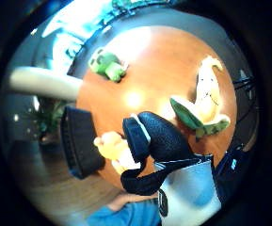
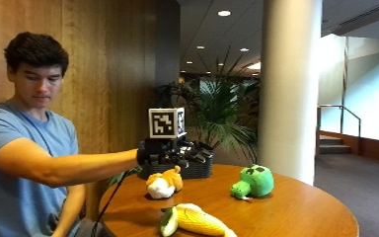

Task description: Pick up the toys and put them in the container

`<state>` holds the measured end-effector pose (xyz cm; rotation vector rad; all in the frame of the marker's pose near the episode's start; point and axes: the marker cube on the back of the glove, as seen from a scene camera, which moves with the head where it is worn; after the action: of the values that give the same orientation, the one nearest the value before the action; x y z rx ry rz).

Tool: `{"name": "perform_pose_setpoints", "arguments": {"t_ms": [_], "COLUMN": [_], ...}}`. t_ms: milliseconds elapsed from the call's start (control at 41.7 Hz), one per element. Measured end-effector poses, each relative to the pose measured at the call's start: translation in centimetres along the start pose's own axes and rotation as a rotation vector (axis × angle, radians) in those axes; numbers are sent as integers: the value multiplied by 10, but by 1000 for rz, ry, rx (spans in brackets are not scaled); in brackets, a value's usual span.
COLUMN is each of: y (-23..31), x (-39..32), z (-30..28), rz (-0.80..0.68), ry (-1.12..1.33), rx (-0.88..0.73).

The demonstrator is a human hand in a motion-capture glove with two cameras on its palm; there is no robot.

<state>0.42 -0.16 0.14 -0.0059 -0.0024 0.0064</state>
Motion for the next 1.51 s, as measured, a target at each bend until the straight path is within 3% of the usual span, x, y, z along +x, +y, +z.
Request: {"name": "perform_pose_setpoints", "arguments": {"t_ms": [360, 575, 671, 791, 911, 1007, 1127, 1199, 1295, 1510], "y": [-22, -20, -19, -20, -24, -24, -15, -13, -5, 33], "x": [27, 26, 26, 30, 18, 14, 15, 6, -43, -149], "z": [67, 137, 144, 140, 136, 119, 85, 48, -39, -146], "rz": [47, 82, 99, 18, 115, 129, -41, -39, 43, -171], "ry": [-13, -42, -91, -145, -83, -113, -103, -68, -57, -19], "rx": [-137, -343, -319, -249, -183, -185, -184, -112, 74, 215]}}
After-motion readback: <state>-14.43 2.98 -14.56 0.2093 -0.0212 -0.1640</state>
